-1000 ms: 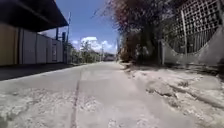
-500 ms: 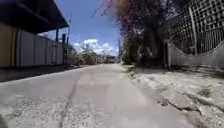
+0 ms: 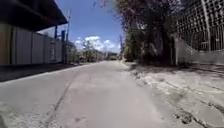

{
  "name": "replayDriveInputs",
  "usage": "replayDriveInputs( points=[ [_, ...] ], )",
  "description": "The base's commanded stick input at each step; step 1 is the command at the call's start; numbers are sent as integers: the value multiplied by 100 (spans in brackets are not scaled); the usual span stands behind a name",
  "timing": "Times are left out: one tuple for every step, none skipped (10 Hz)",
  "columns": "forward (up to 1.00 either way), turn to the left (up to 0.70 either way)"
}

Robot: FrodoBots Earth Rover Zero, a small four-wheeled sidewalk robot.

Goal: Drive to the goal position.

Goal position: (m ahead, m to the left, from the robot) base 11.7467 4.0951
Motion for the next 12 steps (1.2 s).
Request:
replayDriveInputs(
  points=[
    [85,0],
    [85,2],
    [85,7],
    [85,-1],
    [85,-20],
    [85,-34],
    [85,-34],
    [85,-34],
    [85,-12],
    [85,2],
    [85,0],
    [85,0]
  ],
)
